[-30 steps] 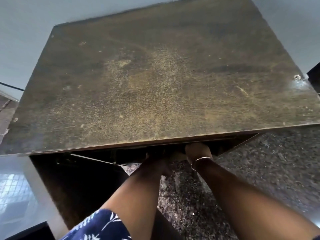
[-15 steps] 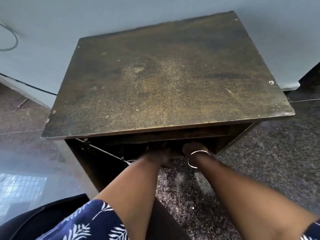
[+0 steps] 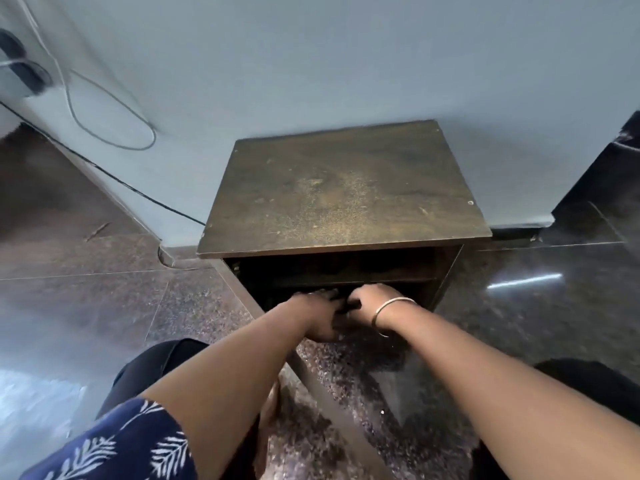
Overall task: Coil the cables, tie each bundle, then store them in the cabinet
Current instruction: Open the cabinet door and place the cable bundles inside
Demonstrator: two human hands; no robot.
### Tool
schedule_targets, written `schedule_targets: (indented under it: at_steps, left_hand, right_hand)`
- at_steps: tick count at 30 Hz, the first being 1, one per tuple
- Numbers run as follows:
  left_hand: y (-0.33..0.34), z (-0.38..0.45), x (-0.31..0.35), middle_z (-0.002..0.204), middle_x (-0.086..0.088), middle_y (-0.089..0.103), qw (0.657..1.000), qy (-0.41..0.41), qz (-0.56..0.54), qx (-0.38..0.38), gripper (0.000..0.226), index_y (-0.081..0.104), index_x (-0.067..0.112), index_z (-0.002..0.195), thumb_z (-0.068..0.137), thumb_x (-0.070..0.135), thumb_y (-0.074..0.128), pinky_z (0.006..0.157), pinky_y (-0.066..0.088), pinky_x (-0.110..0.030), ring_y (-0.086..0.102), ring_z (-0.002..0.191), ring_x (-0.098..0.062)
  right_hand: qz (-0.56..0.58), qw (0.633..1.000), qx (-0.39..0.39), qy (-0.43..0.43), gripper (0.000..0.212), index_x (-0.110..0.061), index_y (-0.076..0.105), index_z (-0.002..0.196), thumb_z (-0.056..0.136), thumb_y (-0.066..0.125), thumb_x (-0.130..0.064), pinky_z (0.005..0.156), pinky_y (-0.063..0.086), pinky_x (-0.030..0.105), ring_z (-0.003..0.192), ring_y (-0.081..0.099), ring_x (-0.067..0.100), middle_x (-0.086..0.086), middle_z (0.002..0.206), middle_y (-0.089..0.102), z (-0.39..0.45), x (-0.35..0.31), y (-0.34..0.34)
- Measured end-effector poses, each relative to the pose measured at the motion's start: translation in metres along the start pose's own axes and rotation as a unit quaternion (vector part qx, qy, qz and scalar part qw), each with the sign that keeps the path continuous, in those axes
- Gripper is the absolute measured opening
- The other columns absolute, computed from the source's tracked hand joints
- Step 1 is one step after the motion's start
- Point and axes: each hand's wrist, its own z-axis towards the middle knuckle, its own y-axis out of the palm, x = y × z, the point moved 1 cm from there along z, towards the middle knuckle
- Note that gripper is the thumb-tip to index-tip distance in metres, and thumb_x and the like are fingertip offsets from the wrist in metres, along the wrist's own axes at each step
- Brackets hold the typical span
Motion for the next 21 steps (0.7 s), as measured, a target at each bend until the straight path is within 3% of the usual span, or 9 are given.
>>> schedule_targets:
  at_steps: [6,8,11,14,18,21]
  left_hand:
    - [-0.011,-0.058,0.009,0.16,-0.003,0.007,0.999,0.021,0.02,0.033,0.063,0.025,0.027,0.148,0.091,0.045,0.045,0.112,0.03,-0.043,0.019,0.144,-0.021]
    - [-0.012,-0.076,0.009,0.16,-0.003,0.007,0.999,0.031,0.0,0.028,0.058,0.026,0.03,0.148,0.093,0.044,0.041,0.113,0.028,-0.043,0.016,0.145,-0.02]
    - [-0.015,-0.104,0.002,0.16,-0.003,0.013,0.998,0.042,-0.028,0.028,0.053,0.034,0.027,0.146,0.096,0.043,0.038,0.115,0.023,-0.041,0.018,0.145,-0.019]
    - [-0.018,-0.126,-0.007,0.157,-0.002,0.022,0.996,0.066,-0.047,0.022,0.05,0.04,0.025,0.142,0.097,0.047,0.039,0.116,0.015,-0.038,0.022,0.143,-0.016]
    - [-0.018,-0.137,-0.014,0.155,0.001,0.03,0.995,0.083,-0.048,0.009,0.047,0.047,0.027,0.137,0.096,0.047,0.045,0.115,0.009,-0.04,0.016,0.145,-0.016]
    - [-0.018,-0.133,-0.012,0.155,0.0,0.028,0.996,0.076,-0.04,0.012,0.048,0.046,0.026,0.138,0.095,0.047,0.046,0.115,0.012,-0.041,0.014,0.146,-0.019]
  right_hand:
    - [0.039,0.999,0.01,-0.001,0.042,-0.015,0.062,0.122,0.089,0.054,-0.041,0.088,0.045,0.031,0.115,0.058,0.031,0.013,0.125,0.062,-0.063,-0.04,-0.005]
    - [0.071,0.997,0.004,0.007,0.044,-0.018,0.059,0.126,0.09,0.054,-0.042,0.089,0.047,0.034,0.11,0.06,0.03,0.011,0.125,0.062,-0.082,-0.05,-0.004]
    - [0.239,0.971,-0.011,0.023,0.036,-0.018,0.06,0.121,0.09,0.059,-0.036,0.084,0.055,0.042,0.091,0.063,0.024,0.01,0.106,0.067,-0.106,-0.06,0.004]
    - [0.372,0.927,-0.032,0.036,0.03,-0.021,0.06,0.114,0.087,0.067,-0.032,0.068,0.052,0.031,0.077,0.062,0.017,0.0,0.083,0.064,-0.124,-0.069,0.015]
    - [0.207,0.978,0.013,0.007,0.044,-0.02,0.065,0.118,0.079,0.074,-0.037,0.082,0.049,0.026,0.097,0.066,0.013,-0.001,0.102,0.072,-0.13,-0.075,0.021]
    - [0.149,0.988,0.044,0.009,0.046,-0.024,0.065,0.119,0.077,0.076,-0.04,0.089,0.049,0.026,0.101,0.065,0.013,-0.004,0.107,0.072,-0.132,-0.077,0.017]
